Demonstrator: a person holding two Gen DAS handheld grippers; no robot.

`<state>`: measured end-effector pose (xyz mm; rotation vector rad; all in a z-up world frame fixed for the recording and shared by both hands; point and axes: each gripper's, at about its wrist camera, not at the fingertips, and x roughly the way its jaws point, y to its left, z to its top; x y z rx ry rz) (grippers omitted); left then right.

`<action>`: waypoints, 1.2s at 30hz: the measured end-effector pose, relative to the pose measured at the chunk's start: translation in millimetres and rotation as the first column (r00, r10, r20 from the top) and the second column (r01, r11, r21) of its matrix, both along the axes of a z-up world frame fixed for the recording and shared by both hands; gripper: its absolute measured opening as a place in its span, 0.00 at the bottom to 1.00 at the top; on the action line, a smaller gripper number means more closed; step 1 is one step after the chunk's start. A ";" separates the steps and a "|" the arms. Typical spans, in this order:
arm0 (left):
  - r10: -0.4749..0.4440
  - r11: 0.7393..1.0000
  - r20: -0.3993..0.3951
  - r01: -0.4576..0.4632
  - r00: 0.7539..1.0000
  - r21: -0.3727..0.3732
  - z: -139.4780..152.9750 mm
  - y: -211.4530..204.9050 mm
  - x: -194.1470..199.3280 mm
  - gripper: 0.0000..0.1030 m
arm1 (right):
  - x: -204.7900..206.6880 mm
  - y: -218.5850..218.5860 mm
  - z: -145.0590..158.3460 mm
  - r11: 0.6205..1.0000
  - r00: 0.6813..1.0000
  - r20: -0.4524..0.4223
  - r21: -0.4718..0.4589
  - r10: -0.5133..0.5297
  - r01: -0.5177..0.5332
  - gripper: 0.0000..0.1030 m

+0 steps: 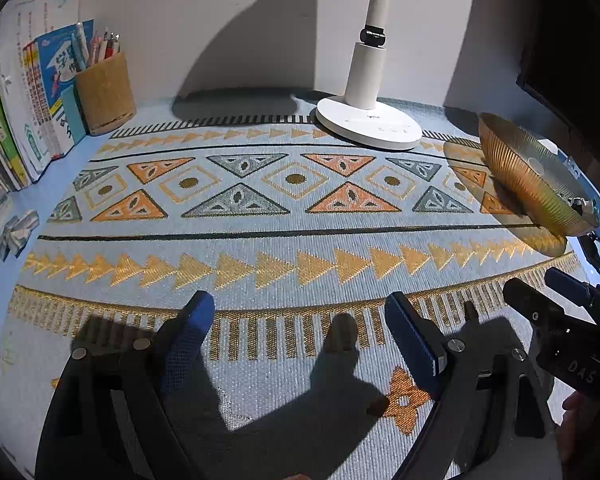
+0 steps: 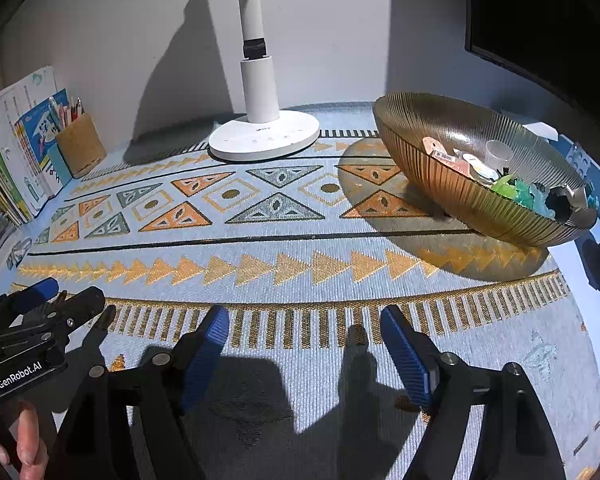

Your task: Organize rigid objects

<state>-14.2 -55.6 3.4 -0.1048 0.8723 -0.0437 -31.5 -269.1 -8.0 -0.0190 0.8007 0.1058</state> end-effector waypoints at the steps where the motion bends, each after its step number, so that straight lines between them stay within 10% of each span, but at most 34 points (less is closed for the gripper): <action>1: 0.000 1.000 0.000 0.000 1.000 0.000 0.1 -0.5 -0.2 0.84 | 0.0 -0.4 0.0 1.000 1.000 0.001 -0.001 0.002 -0.002 0.76; 36: -0.003 1.000 -0.005 0.003 1.000 -0.011 -0.7 -0.7 0.0 0.84 | 0.7 0.0 -0.4 1.000 1.000 -0.001 -0.004 0.003 -0.003 0.76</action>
